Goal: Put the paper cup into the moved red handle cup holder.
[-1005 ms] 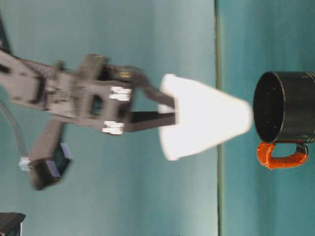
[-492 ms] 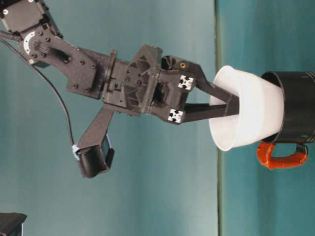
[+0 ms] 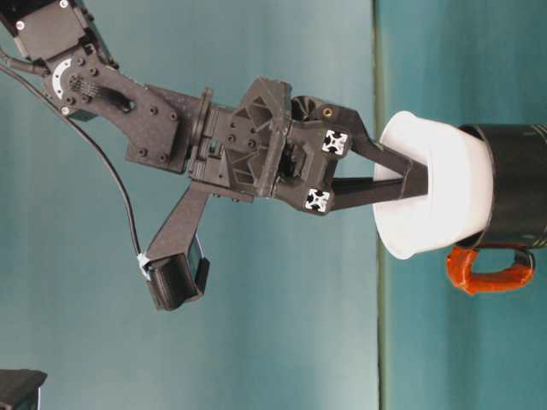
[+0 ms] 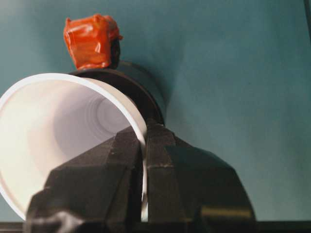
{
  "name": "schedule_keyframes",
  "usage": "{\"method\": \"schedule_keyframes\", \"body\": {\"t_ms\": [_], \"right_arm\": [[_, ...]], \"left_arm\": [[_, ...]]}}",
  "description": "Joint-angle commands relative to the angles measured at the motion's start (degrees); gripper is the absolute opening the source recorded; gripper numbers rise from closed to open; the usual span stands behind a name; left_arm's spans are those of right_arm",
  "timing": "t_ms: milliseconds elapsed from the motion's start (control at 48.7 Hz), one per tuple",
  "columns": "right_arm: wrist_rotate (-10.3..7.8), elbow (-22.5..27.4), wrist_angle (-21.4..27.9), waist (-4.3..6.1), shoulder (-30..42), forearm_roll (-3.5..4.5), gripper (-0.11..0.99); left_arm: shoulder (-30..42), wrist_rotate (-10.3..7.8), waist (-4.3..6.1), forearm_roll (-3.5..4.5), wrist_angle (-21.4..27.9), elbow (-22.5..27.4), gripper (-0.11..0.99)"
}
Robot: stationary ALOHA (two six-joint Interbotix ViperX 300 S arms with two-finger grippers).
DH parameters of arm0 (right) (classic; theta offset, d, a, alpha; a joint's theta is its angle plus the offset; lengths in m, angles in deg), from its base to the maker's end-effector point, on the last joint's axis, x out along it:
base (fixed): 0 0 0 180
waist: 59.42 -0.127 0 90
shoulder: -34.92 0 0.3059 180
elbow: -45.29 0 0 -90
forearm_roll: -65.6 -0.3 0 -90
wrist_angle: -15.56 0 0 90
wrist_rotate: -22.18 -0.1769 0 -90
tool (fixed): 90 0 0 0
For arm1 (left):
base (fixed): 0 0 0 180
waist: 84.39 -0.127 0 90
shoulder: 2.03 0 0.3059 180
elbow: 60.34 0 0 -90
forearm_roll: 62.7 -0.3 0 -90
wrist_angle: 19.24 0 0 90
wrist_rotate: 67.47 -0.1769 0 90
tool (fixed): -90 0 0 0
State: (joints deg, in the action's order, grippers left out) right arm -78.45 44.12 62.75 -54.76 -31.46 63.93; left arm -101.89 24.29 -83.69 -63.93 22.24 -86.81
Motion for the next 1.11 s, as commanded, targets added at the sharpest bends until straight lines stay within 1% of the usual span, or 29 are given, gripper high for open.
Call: {"method": "schedule_keyframes", "body": {"t_ms": [0,41,144,205,267,308,369,390,533,554,574,616,657,800,841,903,964,1005,1026,1046,1087], "right_arm": [[0.00,1.23,0.44,0.00,-0.44,-0.18,-0.11],[0.09,1.41,0.53,0.00,-0.44,-0.18,-0.10],[0.00,1.58,0.53,0.00,-0.44,-0.18,-0.07],[0.00,1.58,0.53,0.00,-0.44,-0.18,-0.02],[-0.09,1.58,0.53,0.00,-0.44,-0.26,0.06],[-0.09,1.58,0.53,0.00,-0.44,-0.18,0.14],[-0.09,1.58,0.53,0.00,-0.44,-0.18,0.28],[-0.09,1.58,0.53,0.00,-0.44,-0.18,0.36],[0.18,1.58,0.62,0.00,-0.97,0.26,0.78],[0.18,1.58,0.62,-0.09,-1.05,0.44,0.83],[0.18,1.58,0.53,0.00,-1.14,0.44,0.88],[0.18,1.58,0.53,-0.09,-1.32,0.70,0.94],[0.18,1.58,0.53,0.00,-1.49,0.88,0.96],[0.18,1.58,0.70,0.18,-2.81,2.29,0.96],[0.26,1.58,0.70,0.26,-3.87,2.55,0.96],[0.26,1.58,0.53,0.44,-5.45,2.72,0.96],[0.35,1.58,0.26,0.35,-7.56,2.72,0.96],[0.35,1.41,-0.26,0.35,-8.88,2.81,0.96],[0.44,1.41,-0.62,0.35,-9.67,2.72,0.96],[0.53,1.23,-0.97,0.35,-10.46,2.81,0.96],[0.88,1.14,-1.76,0.18,-11.95,2.72,0.96]], "left_arm": [[-0.79,0.00,-0.09,-0.09,-0.35,0.62,0.95],[-0.88,-0.09,-0.18,0.00,-0.35,0.62,0.95],[-0.79,-0.09,-0.18,-0.09,-0.35,0.62,0.95],[-0.79,-0.09,-0.18,-0.09,-0.35,0.62,0.95],[-0.79,0.00,-0.18,-0.09,-0.35,0.62,0.95],[-0.79,-0.09,-0.18,-0.09,-0.35,0.62,0.95],[-0.88,0.00,-0.09,-0.09,-0.35,0.62,0.95],[-0.79,0.00,-0.18,-0.09,-0.35,0.62,0.95],[-0.79,0.09,-0.18,-0.09,-0.35,0.62,0.95],[-0.88,0.09,-0.18,-0.09,-0.44,0.62,0.95],[-0.79,0.09,-0.18,-0.09,-0.35,0.62,0.95],[-0.79,0.09,-0.18,-0.09,-0.35,0.62,0.95],[-0.88,0.09,-0.18,-0.09,-0.35,0.62,0.95],[-0.79,0.09,-0.18,0.00,-0.35,0.62,0.95],[-0.79,0.09,-0.18,-0.09,-0.35,0.62,0.95],[-0.88,0.09,-0.18,-0.09,-0.35,0.62,0.95],[-0.79,0.09,-0.09,0.00,-0.35,0.62,0.95],[-0.88,0.09,-0.18,-0.09,-0.35,0.62,0.95],[-0.79,0.09,-0.18,-0.09,-0.35,0.62,0.95],[-0.79,0.09,-0.18,0.00,-0.35,0.62,0.95],[-0.79,0.09,-0.18,-0.09,-0.35,0.62,0.95]]}}
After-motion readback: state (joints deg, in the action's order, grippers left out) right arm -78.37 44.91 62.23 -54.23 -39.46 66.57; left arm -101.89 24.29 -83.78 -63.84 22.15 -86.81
